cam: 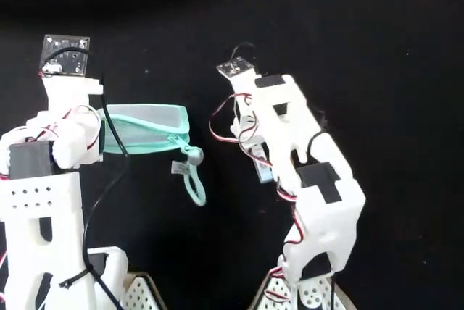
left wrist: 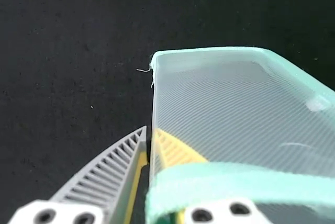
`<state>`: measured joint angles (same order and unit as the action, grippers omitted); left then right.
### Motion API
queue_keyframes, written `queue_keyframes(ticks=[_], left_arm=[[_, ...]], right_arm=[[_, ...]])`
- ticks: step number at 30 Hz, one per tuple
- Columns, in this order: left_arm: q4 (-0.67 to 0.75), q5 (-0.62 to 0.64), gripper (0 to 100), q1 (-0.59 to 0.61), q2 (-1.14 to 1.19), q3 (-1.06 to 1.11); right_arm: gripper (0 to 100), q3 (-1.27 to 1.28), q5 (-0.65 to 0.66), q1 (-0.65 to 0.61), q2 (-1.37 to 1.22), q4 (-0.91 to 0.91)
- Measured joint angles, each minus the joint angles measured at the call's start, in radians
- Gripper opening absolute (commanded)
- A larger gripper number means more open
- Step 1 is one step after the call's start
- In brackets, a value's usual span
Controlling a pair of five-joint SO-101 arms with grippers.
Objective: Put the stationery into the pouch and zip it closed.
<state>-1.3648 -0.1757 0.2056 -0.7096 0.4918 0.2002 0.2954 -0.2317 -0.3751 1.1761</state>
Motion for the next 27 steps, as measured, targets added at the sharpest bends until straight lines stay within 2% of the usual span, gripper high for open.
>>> queue_keyframes(ticks=[15, 19, 24, 27], left_arm=[[0.000, 0.000, 3, 0.000, 0.000, 0.000], [0.000, 0.000, 3, 0.000, 0.000, 0.000], [0.000, 0.000, 3, 0.000, 0.000, 0.000], [0.000, 0.000, 3, 0.000, 0.000, 0.000]], right_arm=[[1.3, 0.152, 0.018, -0.006, 0.212, 0.034], [2.0, 0.244, 0.064, -0.066, 0.279, 0.005], [19.4, 0.259, 0.097, -0.120, 0.256, -0.003], [16.5, 0.244, 0.101, -0.126, 0.187, 0.026]])
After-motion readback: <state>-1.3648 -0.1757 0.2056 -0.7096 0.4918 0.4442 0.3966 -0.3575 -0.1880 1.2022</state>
